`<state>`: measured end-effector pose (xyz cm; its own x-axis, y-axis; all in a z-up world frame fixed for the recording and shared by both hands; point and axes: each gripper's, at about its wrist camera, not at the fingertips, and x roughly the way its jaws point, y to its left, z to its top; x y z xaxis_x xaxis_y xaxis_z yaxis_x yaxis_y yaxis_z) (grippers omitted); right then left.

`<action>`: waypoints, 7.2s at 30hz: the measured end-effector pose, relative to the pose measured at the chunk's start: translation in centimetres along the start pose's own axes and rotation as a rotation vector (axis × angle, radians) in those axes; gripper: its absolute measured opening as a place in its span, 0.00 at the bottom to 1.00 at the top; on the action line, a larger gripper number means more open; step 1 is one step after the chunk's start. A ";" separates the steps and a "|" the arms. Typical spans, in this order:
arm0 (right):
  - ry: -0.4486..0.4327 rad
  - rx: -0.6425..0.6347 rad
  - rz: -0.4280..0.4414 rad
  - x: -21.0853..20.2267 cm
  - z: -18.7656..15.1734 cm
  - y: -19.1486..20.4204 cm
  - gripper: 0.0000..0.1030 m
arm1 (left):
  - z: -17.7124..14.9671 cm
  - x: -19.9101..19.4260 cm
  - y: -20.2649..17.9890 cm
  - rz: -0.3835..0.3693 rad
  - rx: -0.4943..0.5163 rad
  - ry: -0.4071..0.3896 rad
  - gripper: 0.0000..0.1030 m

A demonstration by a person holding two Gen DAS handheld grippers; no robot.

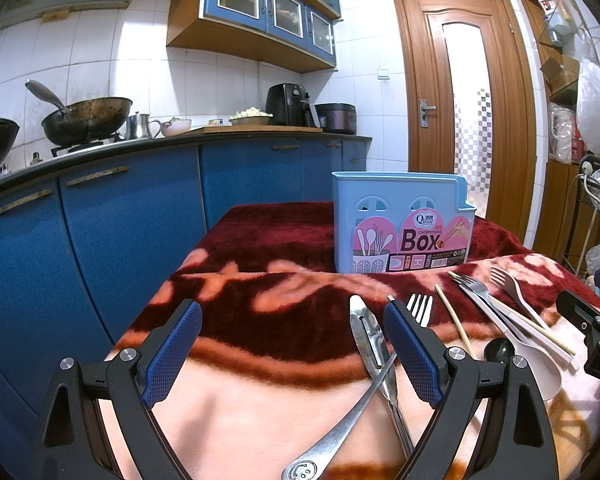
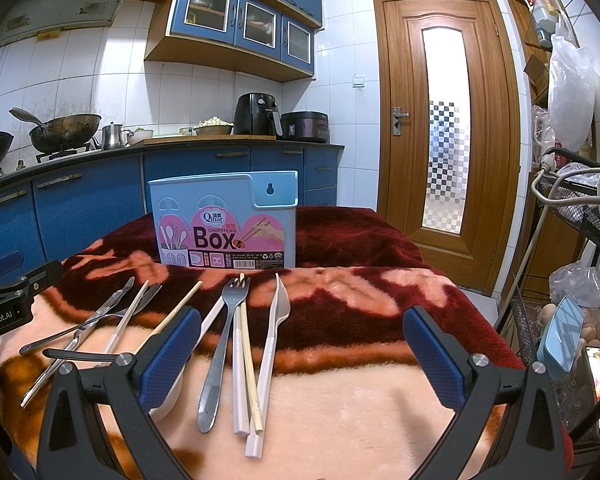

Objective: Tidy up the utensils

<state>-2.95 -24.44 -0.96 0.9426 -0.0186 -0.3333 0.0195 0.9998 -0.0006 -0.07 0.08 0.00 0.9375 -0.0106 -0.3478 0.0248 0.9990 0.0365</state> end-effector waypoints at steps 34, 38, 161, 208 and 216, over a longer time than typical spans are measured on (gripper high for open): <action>0.266 -0.057 0.082 3.0 4.4 -0.7 1.00 | 3.0 1.4 0.2 -0.002 0.080 0.117 0.90; 0.376 -0.045 0.119 4.3 5.6 -1.0 1.00 | 4.1 2.4 0.7 -0.024 0.097 0.186 0.90; -0.038 0.125 0.379 19.3 12.6 0.1 0.07 | 13.9 18.9 -3.8 -0.234 -0.118 -0.049 0.05; 0.131 0.108 0.307 6.2 10.3 -1.0 0.26 | 10.6 8.1 -2.5 -0.336 -0.025 0.181 0.19; 0.154 0.128 0.272 4.1 9.0 -1.8 0.30 | 8.3 6.3 -3.1 -0.318 0.045 0.249 0.19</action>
<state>3.88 -26.32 6.20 0.8577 0.2602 -0.4435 -0.1755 0.9589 0.2231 8.64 -3.40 5.43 0.7677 -0.3029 -0.5647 0.3208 0.9445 -0.0704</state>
